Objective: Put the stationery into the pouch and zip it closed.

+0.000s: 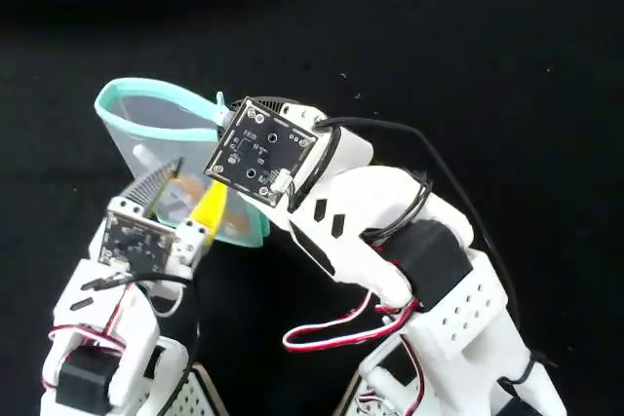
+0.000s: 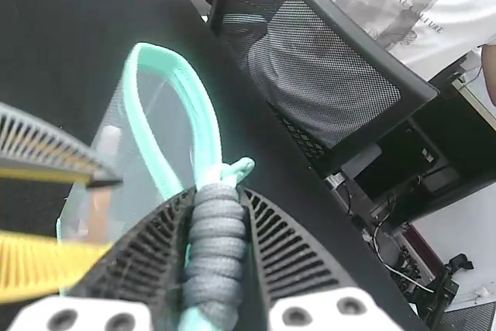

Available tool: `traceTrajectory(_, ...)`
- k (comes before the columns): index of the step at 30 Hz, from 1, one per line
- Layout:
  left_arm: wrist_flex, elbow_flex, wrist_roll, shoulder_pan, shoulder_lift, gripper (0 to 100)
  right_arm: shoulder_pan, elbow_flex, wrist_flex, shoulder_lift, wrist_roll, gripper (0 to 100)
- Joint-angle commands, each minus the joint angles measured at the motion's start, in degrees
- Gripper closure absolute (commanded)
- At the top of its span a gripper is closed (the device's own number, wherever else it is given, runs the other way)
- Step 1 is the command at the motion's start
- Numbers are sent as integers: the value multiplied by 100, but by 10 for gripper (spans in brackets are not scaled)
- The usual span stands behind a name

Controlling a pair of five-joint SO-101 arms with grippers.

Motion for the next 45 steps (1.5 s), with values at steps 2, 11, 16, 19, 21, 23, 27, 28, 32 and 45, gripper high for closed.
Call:
traceTrajectory(2,185,-593,396,558,18,795,62,-338,-9,-154,9,986)
traceTrajectory(11,-914,180,976,857,0,795,62,-338,-9,-154,26,986)
traceTrajectory(16,-1714,752,1002,646,9,795,62,-338,-9,-163,35,986)
traceTrajectory(19,-1969,998,1002,444,0,806,62,-338,-9,-171,35,986)
traceTrajectory(21,-1969,1059,1002,382,0,818,62,-338,-9,-171,35,986)
traceTrajectory(23,-1916,1059,993,374,0,820,62,-338,-9,-171,26,986)
traceTrajectory(27,-1486,998,993,374,-9,820,62,-338,0,-180,26,986)
traceTrajectory(28,-1336,971,993,374,-9,820,79,-338,0,-189,26,986)
traceTrajectory(32,-686,479,993,57,-9,820,149,-374,0,-198,9,986)
traceTrajectory(45,-1626,488,1020,-901,26,819,26,-338,264,-1138,0,986)
